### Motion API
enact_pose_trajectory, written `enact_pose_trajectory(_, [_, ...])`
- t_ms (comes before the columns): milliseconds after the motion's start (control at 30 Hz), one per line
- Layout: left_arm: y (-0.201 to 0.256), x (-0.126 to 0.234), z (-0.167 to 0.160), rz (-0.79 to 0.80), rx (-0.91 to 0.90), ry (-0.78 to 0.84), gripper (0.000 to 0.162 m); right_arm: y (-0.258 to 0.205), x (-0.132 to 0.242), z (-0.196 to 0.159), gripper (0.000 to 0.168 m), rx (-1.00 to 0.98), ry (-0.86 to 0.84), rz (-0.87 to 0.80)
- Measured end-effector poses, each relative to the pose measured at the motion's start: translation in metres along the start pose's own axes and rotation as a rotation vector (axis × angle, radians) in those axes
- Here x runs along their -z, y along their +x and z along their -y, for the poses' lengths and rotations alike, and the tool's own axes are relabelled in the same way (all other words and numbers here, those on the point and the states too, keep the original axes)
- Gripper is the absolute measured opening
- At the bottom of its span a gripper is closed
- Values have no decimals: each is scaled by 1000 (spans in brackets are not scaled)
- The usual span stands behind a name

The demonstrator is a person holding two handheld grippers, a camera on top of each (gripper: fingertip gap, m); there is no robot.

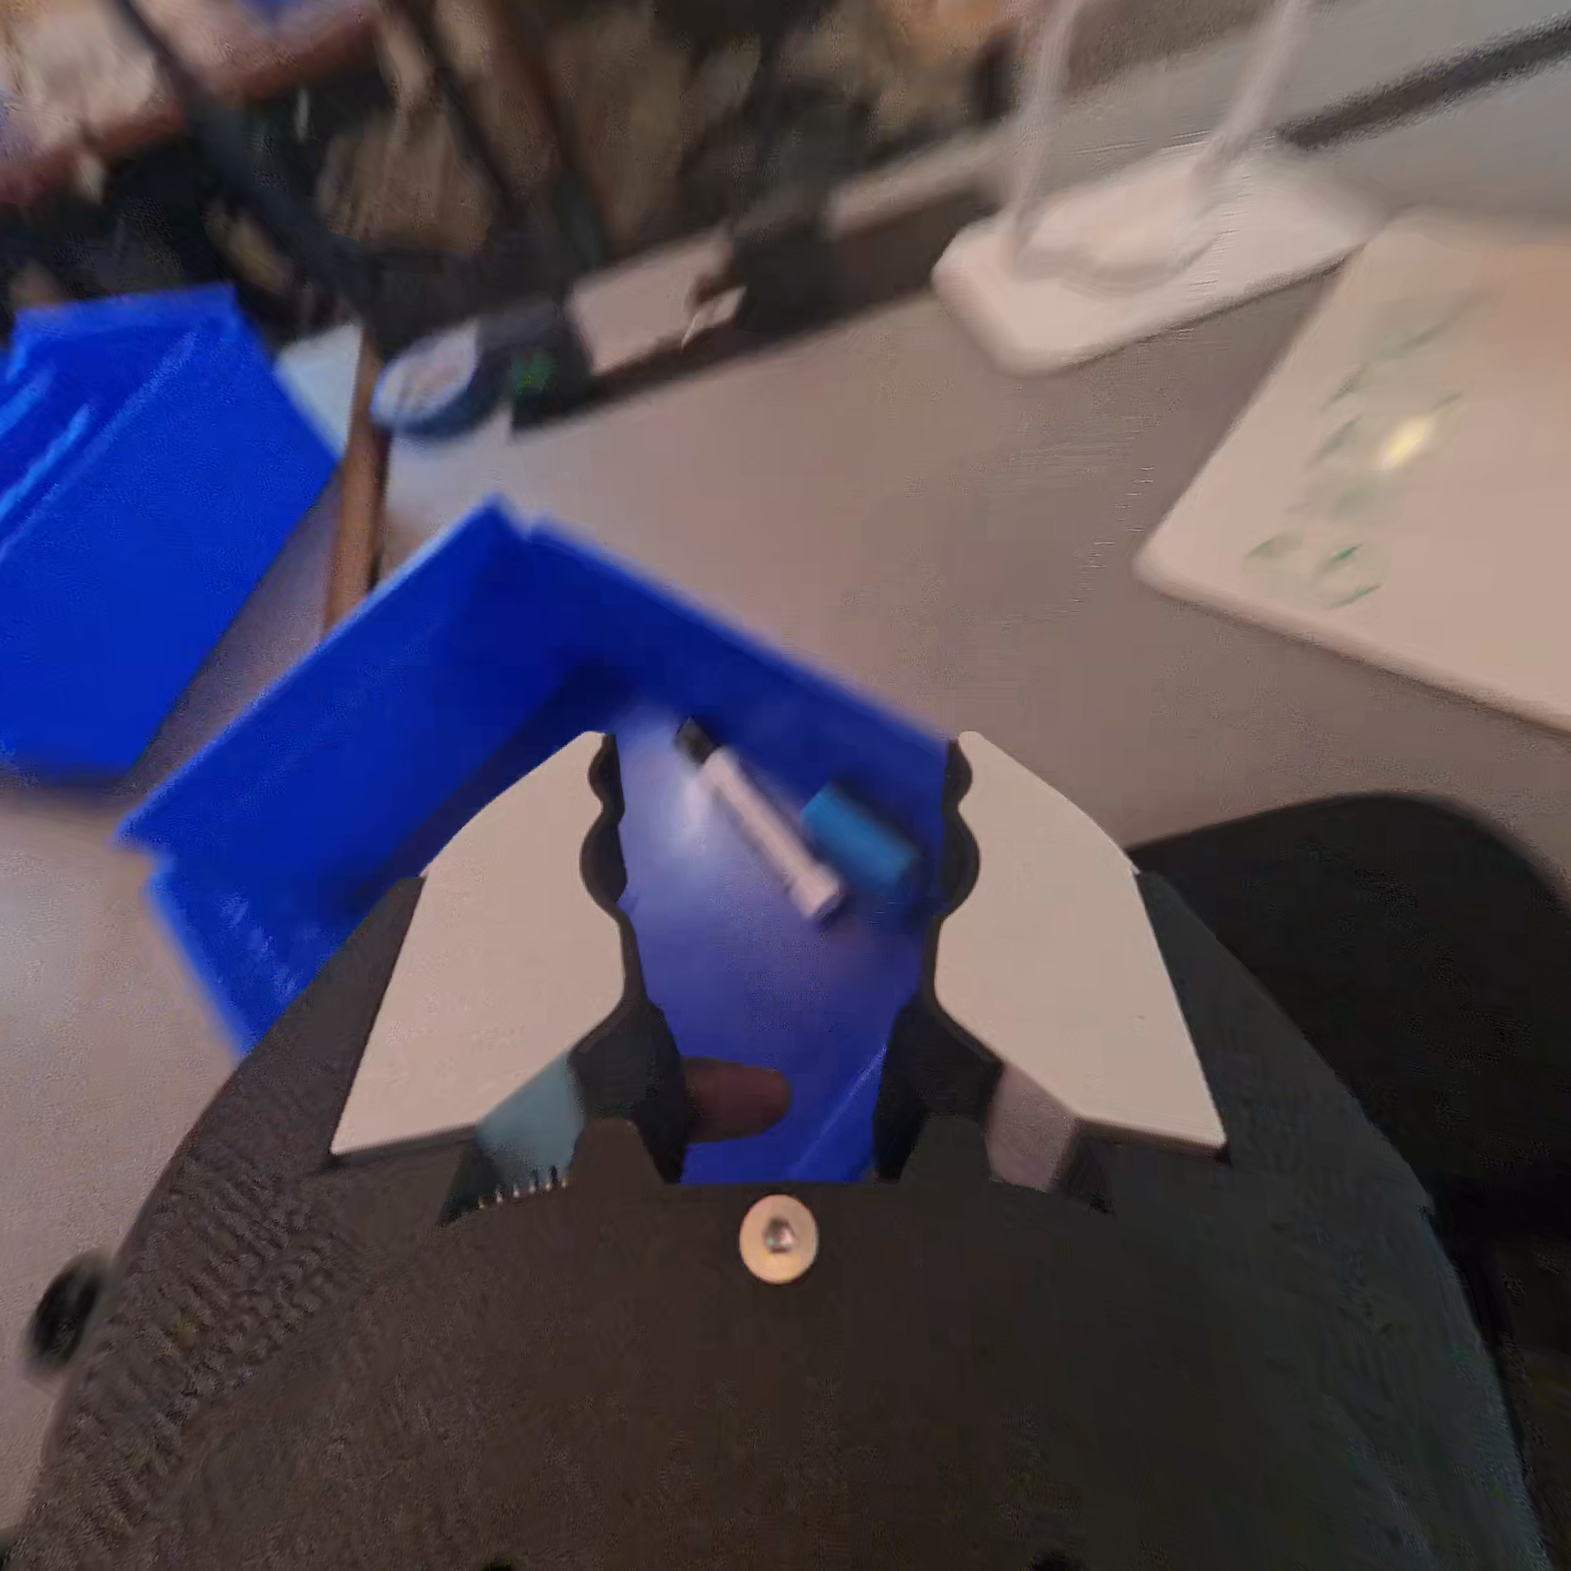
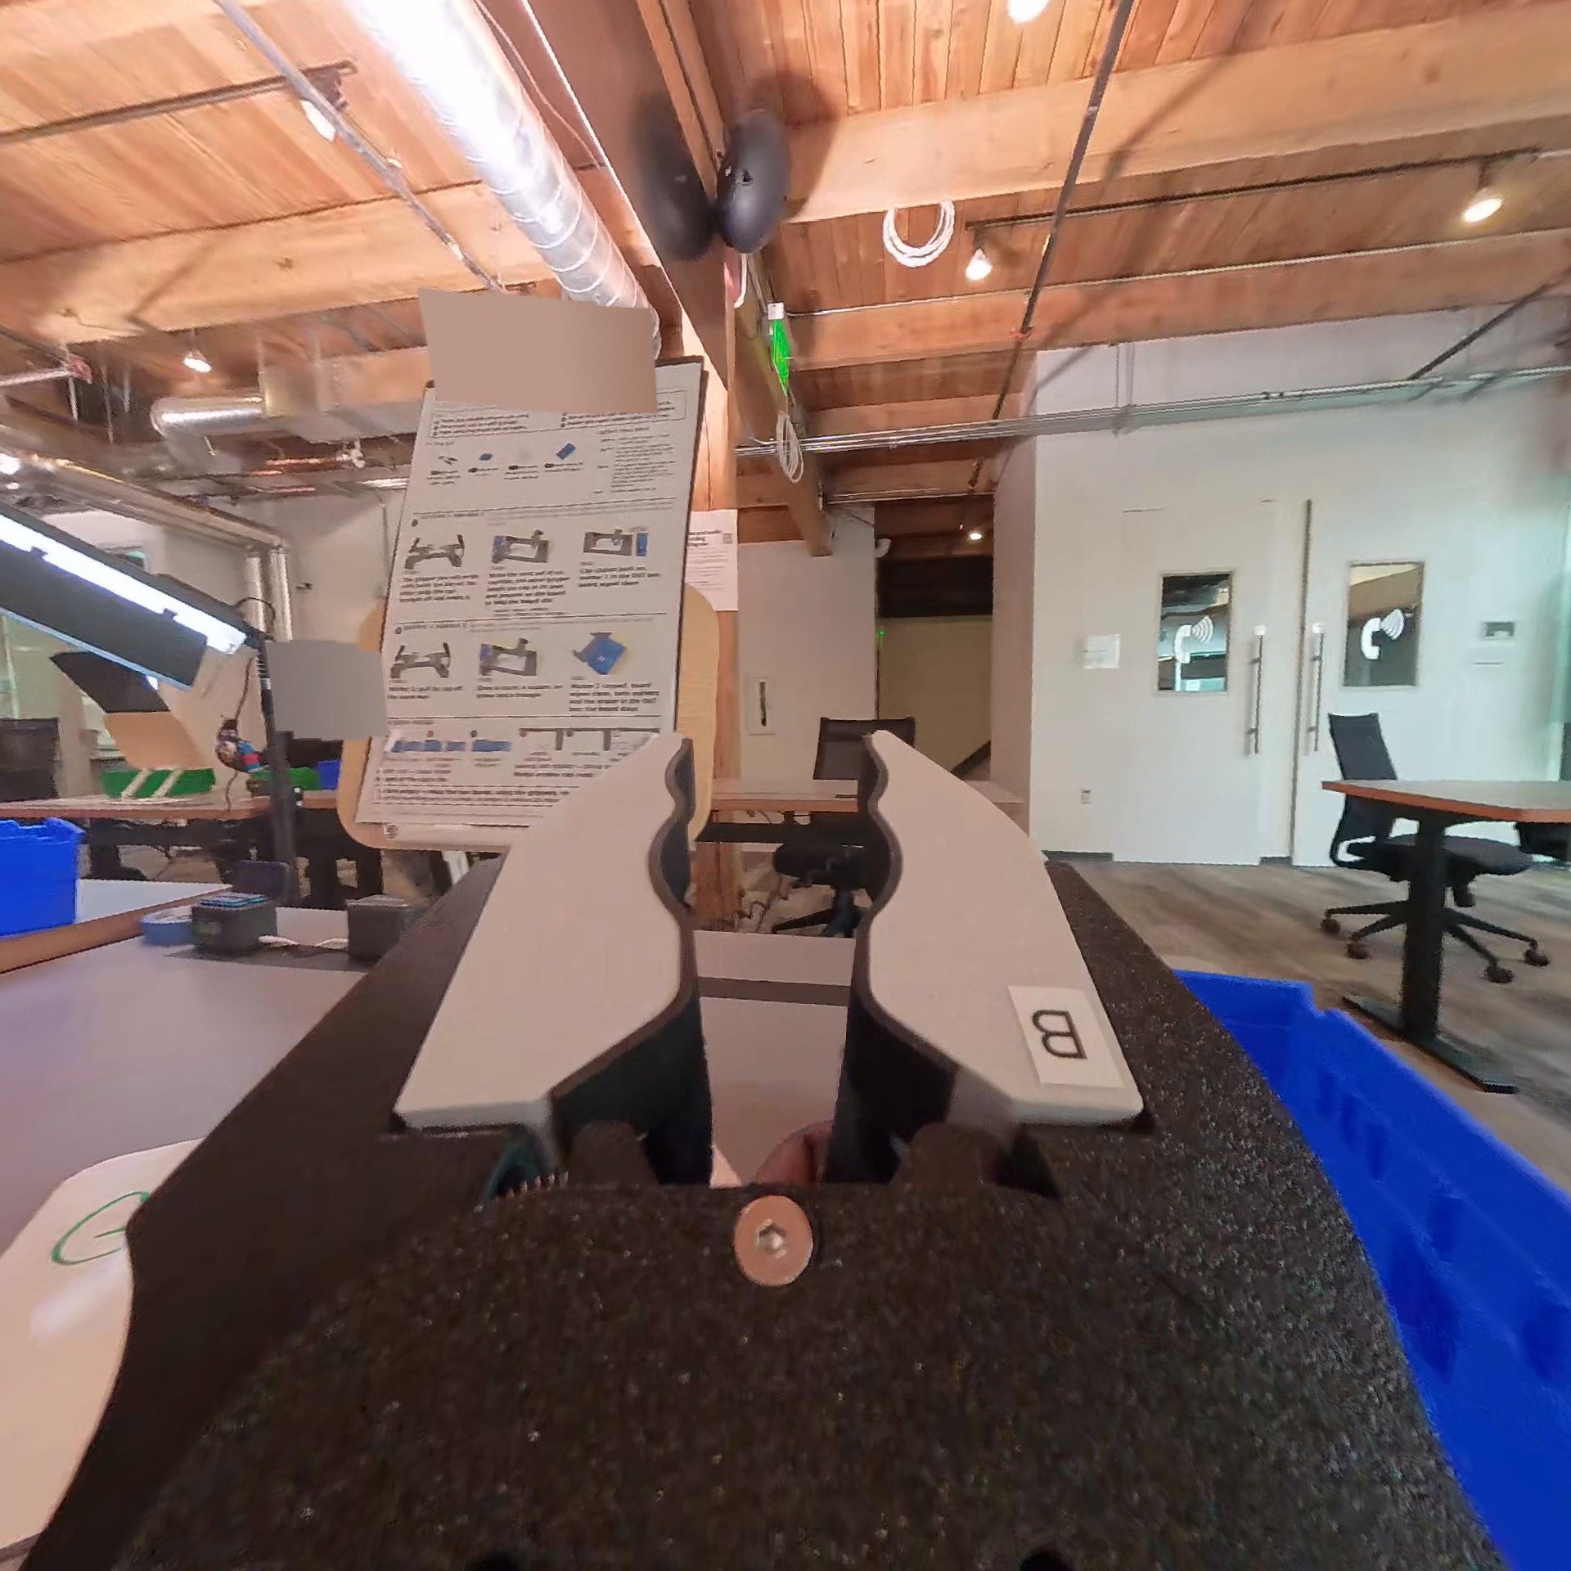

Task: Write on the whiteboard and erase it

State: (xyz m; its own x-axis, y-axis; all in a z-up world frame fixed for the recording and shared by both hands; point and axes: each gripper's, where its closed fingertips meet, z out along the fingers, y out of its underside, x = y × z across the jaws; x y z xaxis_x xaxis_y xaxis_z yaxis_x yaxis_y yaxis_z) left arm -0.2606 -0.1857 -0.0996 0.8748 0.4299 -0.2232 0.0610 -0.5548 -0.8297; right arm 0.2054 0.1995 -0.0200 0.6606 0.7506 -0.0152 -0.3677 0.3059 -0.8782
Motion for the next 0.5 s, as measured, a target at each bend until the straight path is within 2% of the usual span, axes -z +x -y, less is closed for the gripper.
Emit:
enact_pose_trajectory(100, [-21,-20,-45,16,54,-171,73,-13,0,-2,29,16,41,10])
enact_pose_trajectory(200, [-12,-47,-68,-70,102,-238,73,-22,4,5,22,131,63,-7])
enact_pose_trajectory(267, [-13,-61,-89,-59,92,-350,73,-28,5,7,22,212,35,3])
enact_pose_trajectory(367, [0,-71,-94,-104,83,-366,64,-28,7,9,22,293,-5,-6])
enact_pose_trajectory(433, [10,-66,-90,-160,70,-327,64,-24,10,10,20,302,-8,-23])
enact_pose_trajectory(500, [20,-59,-89,-245,-27,-302,69,-22,12,11,19,273,-1,-24])
